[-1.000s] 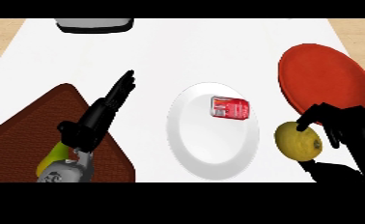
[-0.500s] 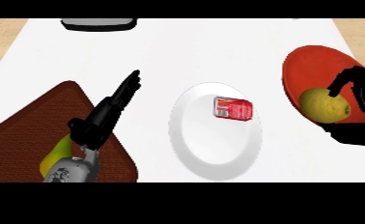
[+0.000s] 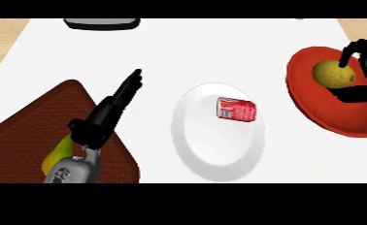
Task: Pick the lemon from the plate and place it in the bowl
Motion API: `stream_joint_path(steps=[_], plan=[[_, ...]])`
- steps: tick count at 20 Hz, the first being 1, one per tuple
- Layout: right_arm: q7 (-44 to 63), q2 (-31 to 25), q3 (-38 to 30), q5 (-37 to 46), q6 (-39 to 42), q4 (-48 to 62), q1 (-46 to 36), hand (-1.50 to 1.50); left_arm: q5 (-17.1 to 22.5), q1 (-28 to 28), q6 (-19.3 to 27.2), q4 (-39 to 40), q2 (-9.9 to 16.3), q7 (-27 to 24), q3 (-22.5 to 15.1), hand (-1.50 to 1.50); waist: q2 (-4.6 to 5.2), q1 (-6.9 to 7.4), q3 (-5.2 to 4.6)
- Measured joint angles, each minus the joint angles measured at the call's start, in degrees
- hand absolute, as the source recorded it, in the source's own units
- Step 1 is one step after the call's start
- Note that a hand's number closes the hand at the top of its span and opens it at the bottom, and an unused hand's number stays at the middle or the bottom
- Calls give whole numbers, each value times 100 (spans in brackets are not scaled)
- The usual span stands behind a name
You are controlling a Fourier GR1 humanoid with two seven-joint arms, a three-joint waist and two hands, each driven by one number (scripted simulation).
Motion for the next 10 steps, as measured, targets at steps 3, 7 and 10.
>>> stream_joint_path(steps=[3,7,10], plan=[[-37,-105,52,-12,395,799,-206,150,28,34,-43,-108,-3,22,-19,0,10,54,0],[-342,-211,-1,-276,995,1821,-561,-150,33,18,-46,-196,-20,147,-24,0,16,66,4],[-879,-253,-73,-437,1159,2484,-927,-150,39,18,-105,-115,11,87,35,0,13,44,4]])
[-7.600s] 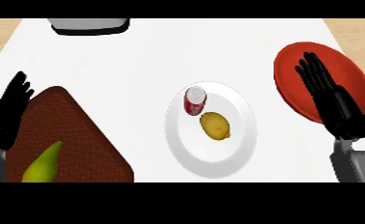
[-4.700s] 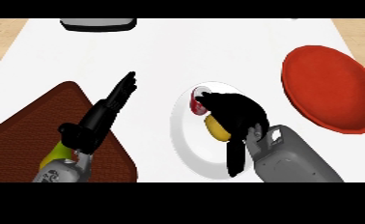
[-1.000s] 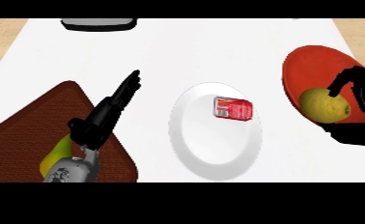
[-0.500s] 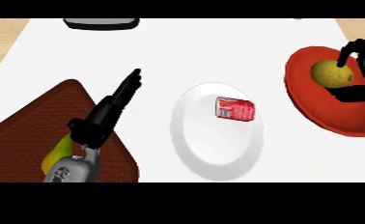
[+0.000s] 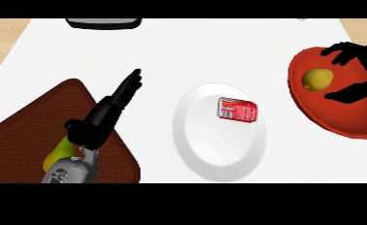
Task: Pick the lemon from the plate and place it in the bowl
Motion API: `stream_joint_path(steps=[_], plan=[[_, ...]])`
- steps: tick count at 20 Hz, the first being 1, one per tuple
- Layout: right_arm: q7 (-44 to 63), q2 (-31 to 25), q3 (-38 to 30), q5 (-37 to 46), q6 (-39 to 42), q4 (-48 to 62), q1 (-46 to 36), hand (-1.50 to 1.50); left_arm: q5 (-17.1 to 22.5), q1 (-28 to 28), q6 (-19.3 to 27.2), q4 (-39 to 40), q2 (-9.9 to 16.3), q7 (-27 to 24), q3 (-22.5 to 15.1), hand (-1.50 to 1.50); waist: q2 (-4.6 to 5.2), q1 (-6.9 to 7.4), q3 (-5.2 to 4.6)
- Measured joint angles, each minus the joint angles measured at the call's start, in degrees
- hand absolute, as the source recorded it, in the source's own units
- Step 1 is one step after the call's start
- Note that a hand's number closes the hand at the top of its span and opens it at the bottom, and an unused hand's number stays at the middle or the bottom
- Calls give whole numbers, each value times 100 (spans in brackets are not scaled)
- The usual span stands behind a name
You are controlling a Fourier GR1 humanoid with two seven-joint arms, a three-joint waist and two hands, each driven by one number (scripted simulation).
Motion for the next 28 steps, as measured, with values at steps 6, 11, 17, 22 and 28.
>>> stream_joint_path(steps=[6,11,17,22,28], plan=[[-698,47,-439,-308,-282,1103,-663,-150,-71,44,13,-26,-36,-31,10,0,-4,-13,-1],[-683,-56,-1189,-928,-378,1549,-983,-150,2,23,-33,-11,-19,3,101,0,-7,-45,1],[-764,-673,-1971,-1536,-55,2474,-1183,-150,-96,-48,32,-16,-111,40,38,0,7,-31,3],[-1101,-1377,-2530,-1881,162,3309,-1103,-150,-37,49,-63,-36,-58,-40,88,0,36,16,12],[-1721,-2119,-2987,-2174,638,4039,-753,-150,-91,25,-56,-40,-88,-49,49,0,73,54,32]])
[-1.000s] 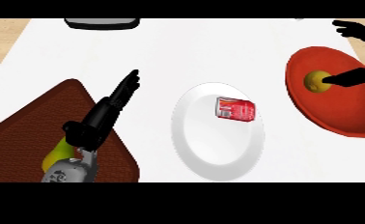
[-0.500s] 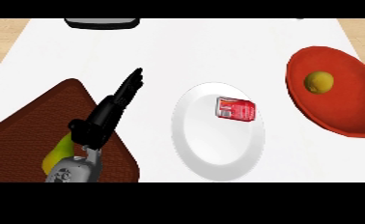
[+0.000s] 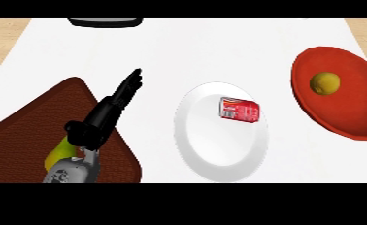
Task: Pick the lemon from the plate and place it in the bowl
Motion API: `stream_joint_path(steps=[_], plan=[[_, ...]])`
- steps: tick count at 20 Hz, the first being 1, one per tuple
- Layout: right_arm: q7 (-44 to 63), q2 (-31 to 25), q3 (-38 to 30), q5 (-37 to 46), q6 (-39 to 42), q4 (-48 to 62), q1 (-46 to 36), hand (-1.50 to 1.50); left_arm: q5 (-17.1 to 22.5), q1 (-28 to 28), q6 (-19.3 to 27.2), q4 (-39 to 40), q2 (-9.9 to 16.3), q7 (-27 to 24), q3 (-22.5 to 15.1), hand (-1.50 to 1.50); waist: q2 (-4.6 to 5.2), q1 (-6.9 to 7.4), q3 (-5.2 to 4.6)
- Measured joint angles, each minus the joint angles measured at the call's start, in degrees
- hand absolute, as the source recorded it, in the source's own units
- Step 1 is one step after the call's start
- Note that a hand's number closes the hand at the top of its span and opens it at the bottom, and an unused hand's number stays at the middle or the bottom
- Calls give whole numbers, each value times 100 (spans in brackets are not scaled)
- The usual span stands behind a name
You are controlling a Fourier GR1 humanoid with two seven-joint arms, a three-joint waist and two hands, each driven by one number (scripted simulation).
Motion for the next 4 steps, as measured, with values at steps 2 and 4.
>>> stream_joint_path(steps=[2,4], plan=[[-174,-214,-53,-22,222,161,157,-150,-1,33,-3,-11,-17,-25,-18,0,11,11,7],[-368,-381,-103,-55,479,293,309,-150,11,17,-7,-25,-17,-2,-7,0,17,6,15]])
